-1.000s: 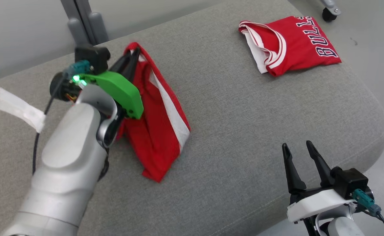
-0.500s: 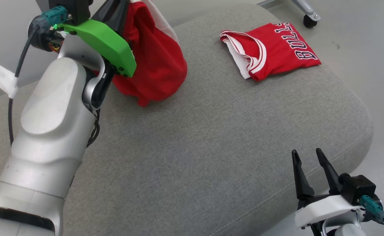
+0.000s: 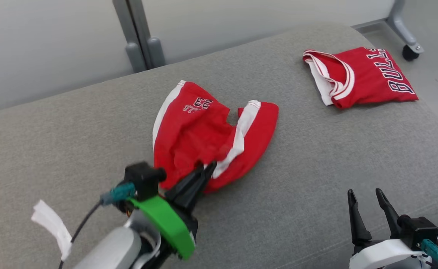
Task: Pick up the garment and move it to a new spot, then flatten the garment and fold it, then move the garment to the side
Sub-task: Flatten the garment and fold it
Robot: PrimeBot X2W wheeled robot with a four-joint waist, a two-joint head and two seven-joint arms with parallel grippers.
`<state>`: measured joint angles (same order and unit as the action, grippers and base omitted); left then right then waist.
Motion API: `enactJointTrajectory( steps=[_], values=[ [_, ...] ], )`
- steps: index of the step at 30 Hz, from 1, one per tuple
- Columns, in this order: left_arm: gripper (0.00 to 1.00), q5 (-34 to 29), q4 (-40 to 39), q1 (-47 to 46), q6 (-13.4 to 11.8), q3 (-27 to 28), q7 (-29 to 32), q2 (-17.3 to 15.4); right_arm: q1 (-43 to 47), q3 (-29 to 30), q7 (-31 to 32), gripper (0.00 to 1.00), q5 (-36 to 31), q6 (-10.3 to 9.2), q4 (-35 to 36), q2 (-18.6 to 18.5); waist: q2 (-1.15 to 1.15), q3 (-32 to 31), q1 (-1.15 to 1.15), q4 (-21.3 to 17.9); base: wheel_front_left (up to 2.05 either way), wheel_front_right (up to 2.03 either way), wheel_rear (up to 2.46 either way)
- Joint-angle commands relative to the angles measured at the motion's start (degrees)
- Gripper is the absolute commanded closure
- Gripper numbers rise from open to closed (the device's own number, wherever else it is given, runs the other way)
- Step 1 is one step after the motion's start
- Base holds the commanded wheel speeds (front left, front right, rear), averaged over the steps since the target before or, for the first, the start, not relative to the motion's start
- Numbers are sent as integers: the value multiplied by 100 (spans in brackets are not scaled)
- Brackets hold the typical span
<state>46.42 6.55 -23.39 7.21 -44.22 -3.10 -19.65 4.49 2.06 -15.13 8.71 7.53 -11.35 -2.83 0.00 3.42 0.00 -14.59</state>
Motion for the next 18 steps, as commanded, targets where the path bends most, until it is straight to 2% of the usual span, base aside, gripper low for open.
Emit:
enactJointTrajectory(
  steps=[1,4,6,8,14,15,16,17,18],
  values=[
    [100,102,-103,380,-13,-56,-70,-112,85,53,0,0,-43,-9,-2,-12,0,-210,0,511,0,0,0],
    [100,219,-130,1079,-51,-119,-288,-343,162,67,0,0,-102,-9,-38,-6,0,-254,0,771,0,0,0],
    [100,447,-7,1487,-39,-70,-505,-322,184,136,0,0,-120,-9,-34,-16,0,-272,0,941,0,0,0],
    [100,335,254,1664,-41,-49,-722,-475,229,164,0,0,-134,-9,-36,-7,0,-283,0,1081,0,0,0],
    [100,380,1433,1856,-21,247,-1119,-399,235,185,0,0,-226,-9,-46,-10,0,-335,0,1423,0,0,0],
    [91,381,1602,1834,-17,287,-1146,-355,223,177,0,0,-242,-9,-50,-10,0,-343,0,1455,0,0,0],
    [63,339,1785,1780,-9,345,-1170,-317,203,165,0,0,-253,-9,-59,-11,0,-351,0,1481,0,0,0],
    [9,349,1922,1754,-9,388,-1175,-290,181,156,0,0,-257,-9,-61,-12,0,-356,0,1494,0,0,0],
    [0,346,2067,1728,2,415,-1190,-275,156,139,0,0,-273,-9,-57,-12,0,-361,0,1502,0,0,0]
  ],
)
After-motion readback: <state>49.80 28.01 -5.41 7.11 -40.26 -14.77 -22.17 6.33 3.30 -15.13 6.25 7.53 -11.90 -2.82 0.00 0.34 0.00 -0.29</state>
